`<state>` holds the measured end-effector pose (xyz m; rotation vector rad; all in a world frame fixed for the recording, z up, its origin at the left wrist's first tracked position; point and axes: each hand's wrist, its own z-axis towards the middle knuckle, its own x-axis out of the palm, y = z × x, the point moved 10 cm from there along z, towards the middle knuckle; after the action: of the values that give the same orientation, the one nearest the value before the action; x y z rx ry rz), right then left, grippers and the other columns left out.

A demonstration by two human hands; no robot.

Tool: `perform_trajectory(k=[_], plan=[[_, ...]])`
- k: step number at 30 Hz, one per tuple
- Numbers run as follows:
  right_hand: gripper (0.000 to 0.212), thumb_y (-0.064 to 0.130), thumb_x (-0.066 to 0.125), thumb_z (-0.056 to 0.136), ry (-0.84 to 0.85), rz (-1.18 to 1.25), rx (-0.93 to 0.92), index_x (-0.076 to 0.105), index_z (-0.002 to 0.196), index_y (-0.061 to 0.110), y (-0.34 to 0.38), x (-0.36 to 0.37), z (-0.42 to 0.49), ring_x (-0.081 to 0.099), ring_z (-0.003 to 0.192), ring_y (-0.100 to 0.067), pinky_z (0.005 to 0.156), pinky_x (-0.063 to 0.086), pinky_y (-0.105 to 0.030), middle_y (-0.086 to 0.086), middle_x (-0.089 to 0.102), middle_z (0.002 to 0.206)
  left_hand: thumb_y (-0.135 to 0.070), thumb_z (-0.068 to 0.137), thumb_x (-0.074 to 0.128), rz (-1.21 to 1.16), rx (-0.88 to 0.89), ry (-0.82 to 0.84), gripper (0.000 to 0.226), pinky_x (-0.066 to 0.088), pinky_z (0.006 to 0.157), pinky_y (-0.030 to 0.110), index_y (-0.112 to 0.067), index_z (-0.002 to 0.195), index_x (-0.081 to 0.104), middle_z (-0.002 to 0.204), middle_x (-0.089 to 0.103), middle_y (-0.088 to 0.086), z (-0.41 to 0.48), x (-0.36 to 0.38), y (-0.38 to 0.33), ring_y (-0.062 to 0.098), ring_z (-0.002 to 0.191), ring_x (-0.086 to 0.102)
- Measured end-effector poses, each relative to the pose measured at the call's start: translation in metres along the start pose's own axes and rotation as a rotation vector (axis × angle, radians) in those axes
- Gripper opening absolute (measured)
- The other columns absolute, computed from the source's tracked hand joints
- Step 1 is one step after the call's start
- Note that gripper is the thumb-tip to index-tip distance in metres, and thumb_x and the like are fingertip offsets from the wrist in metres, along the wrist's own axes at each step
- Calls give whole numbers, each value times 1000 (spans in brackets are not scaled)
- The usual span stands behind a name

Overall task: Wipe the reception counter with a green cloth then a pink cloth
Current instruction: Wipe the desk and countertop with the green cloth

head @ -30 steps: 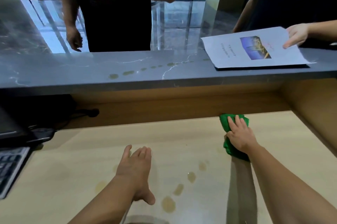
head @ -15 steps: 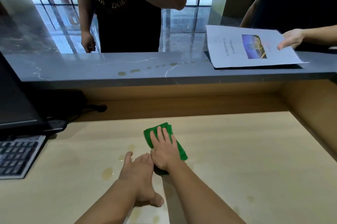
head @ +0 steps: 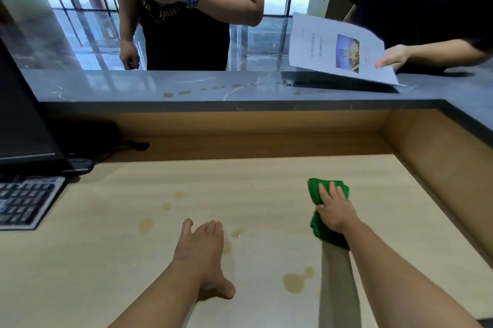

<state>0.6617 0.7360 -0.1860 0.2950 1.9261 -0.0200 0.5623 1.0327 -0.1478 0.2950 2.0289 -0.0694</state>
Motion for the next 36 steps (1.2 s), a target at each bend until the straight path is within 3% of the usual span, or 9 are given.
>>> perform_trajectory(k=[4, 7, 11, 16, 20, 25, 30, 36], plan=[[63, 26, 26, 102, -29, 75, 15, -6, 155, 18, 50, 14, -22, -14, 149, -29, 120, -2, -47, -12, -18, 161, -73, 59, 63, 21, -22, 4, 133, -8, 114, 51, -5, 152, -1, 160, 13, 6, -12, 9, -5, 18, 147, 12], [65, 23, 27, 100, -31, 39, -160, -6, 155, 18, 129, 37, -52, -15, 148, -29, 119, -4, -48, -12, -18, 160, -70, 61, 63, 28, -55, -2, 126, -4, 115, 50, -5, 152, 4, 157, 19, 6, -18, 12, -3, 19, 145, 17], [67, 18, 29, 99, 61, -34, -436, -9, 155, 20, 207, 65, -97, -20, 147, -25, 119, -9, -47, -7, -23, 159, -65, 62, 65, 38, -84, -27, 105, 5, 112, 49, -10, 142, 27, 144, 38, 2, -24, 10, -7, 19, 136, 33], [71, 16, 33, 97, 20, -85, -501, -6, 155, 28, 159, 57, -94, -19, 147, -16, 119, -8, -39, 0, -22, 160, -65, 66, 63, 81, -143, 11, 106, 7, 111, 49, -7, 144, 22, 138, 44, 3, -27, 17, -12, 21, 130, 41], [68, 18, 32, 98, -23, -68, -311, -4, 156, 25, 60, 31, -75, -15, 149, -19, 120, -3, -40, -4, -18, 161, -67, 65, 63, 53, -169, 16, 107, 10, 110, 49, -6, 144, 24, 132, 48, 0, -28, 23, -9, 20, 123, 47], [63, 23, 27, 102, -33, -20, -79, -8, 155, 23, -35, 17, -64, -14, 149, -23, 121, 2, -43, -7, -18, 161, -68, 65, 65, -3, -193, 4, 119, 8, 111, 48, -7, 151, 11, 139, 45, -3, -25, 26, -5, 18, 129, 43], [66, 23, 27, 101, -87, 87, 36, -11, 155, 19, 3, 31, -80, -17, 148, -27, 120, -3, -47, -10, -22, 159, -68, 67, 66, -30, -205, -9, 120, 2, 114, 49, -9, 153, 6, 149, 37, -3, -27, 30, -3, 17, 136, 36], [75, 17, 33, 96, -43, 29, -272, -15, 153, 19, 141, 73, -134, -24, 146, -28, 117, -12, -48, -11, -28, 157, -64, 65, 69, -68, -209, -3, 98, 6, 113, 47, -14, 140, 28, 133, 49, -5, -27, 30, -4, 16, 127, 44]])
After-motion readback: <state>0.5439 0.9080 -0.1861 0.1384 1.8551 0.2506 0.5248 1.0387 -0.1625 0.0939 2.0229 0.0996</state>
